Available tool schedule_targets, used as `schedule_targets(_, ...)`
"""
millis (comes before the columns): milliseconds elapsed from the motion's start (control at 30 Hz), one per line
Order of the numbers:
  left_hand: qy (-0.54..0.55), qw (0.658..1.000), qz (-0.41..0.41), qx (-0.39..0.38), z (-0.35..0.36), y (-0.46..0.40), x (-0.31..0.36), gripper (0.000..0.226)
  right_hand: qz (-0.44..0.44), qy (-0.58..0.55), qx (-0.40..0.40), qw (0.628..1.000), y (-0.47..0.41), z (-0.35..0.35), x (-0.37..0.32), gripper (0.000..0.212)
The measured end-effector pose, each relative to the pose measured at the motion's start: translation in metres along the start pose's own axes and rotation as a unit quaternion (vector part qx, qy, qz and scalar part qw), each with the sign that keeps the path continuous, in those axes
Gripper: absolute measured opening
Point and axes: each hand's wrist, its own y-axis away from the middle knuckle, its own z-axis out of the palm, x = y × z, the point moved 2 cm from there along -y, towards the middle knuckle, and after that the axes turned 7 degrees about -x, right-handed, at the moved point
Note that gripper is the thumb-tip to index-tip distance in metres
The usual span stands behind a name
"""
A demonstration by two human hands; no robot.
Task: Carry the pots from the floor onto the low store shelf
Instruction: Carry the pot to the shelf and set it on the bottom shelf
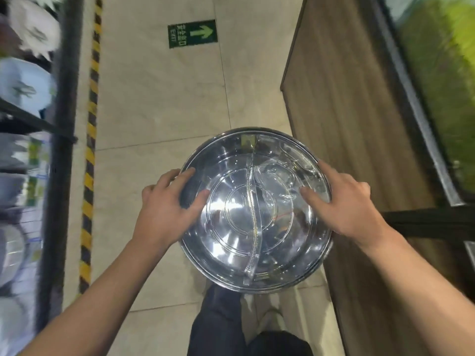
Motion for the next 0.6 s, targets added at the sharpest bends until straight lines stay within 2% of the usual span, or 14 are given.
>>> schedule_targets(233, -0.024, 0.998, 0.021, 0.045, -0.171, 0.100, 0.098, 0.074, 0.002, 0.015, 0.014, 1.000, 0.125, -0.154, -0.080, 0.095)
schedule_targets(333, -0.033, 0.998, 0.021, 0.048, -0.219, 0.129, 0.124, 0.074, 0.007, 0.054, 0.020, 0.998, 0.160, -0.199, -0.102, 0.098)
schedule_targets(433, -0.034, 0.998, 0.021, 0.053, -0.270, 0.163, 0.149, 0.082, 0.025, 0.041, 0.033, 0.998, 0.202, -0.242, -0.131, 0.097)
schedule_targets(533, -0.037, 0.997, 0.024, 0.065, -0.312, 0.179, 0.162, 0.082, -0.004, 0.056, 0.058, 0.997, 0.226, -0.270, -0.156, 0.094)
schedule_targets(600, -0.037, 0.996, 0.034, 0.068, -0.334, 0.183, 0.166, 0.082, -0.025, 0.075, 0.070, 0.994, 0.236, -0.282, -0.172, 0.100)
